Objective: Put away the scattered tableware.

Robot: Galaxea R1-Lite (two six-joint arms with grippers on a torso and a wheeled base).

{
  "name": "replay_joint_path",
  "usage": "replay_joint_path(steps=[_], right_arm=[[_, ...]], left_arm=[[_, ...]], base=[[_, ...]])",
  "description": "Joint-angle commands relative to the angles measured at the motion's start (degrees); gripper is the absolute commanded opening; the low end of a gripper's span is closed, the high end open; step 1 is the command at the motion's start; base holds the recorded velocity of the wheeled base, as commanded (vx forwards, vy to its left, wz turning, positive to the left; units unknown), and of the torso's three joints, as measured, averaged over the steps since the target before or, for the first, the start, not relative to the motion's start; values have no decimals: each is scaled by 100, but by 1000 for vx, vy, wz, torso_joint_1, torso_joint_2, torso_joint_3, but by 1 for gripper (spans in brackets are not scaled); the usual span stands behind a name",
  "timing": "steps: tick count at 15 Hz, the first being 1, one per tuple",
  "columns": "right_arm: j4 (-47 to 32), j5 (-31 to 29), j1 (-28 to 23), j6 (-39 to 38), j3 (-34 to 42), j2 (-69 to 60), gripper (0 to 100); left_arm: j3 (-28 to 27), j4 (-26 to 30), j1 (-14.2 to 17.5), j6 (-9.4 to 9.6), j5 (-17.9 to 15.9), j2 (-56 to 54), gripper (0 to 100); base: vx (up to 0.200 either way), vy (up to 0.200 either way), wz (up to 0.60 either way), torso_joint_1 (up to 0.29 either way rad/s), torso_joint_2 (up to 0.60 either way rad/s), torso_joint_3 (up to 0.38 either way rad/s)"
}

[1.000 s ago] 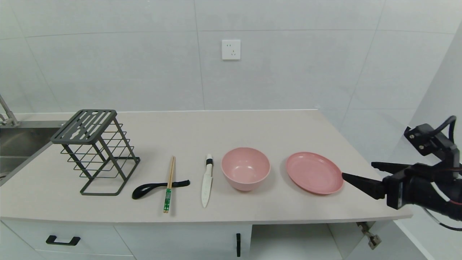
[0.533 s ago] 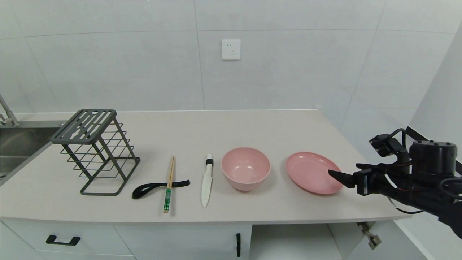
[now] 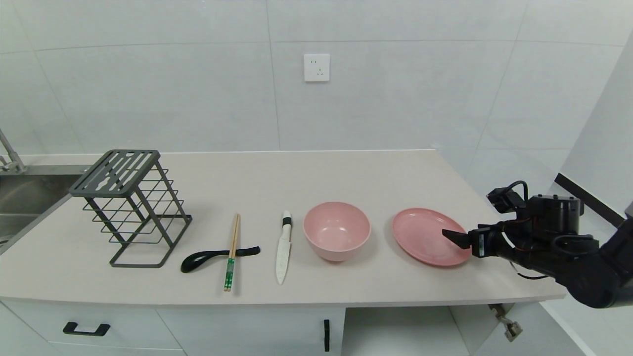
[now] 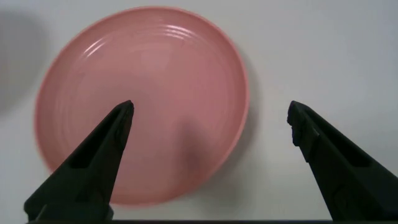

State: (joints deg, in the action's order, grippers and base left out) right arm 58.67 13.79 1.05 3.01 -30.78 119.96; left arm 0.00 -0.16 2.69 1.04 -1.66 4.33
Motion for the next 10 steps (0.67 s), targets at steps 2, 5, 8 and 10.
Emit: replay_joint_path(steps=[2, 5, 8, 10], right_arm=[[250, 36, 9, -2, -209, 643, 100], [267, 45, 62, -11, -314, 819, 100], [267, 221, 229, 7, -218, 810, 100], [267, 177, 229, 7, -227, 819, 0]], left_arm=[[0, -2, 3, 2, -1, -2, 100], [0, -2, 3, 2, -1, 7, 100], [0, -2, 12, -7, -1, -2, 100], [0, -2, 12, -7, -1, -2, 100]], base=[[0, 0, 0, 0, 0, 0], [0, 0, 0, 0, 0, 0], [0, 0, 0, 0, 0, 0], [0, 0, 0, 0, 0, 0]])
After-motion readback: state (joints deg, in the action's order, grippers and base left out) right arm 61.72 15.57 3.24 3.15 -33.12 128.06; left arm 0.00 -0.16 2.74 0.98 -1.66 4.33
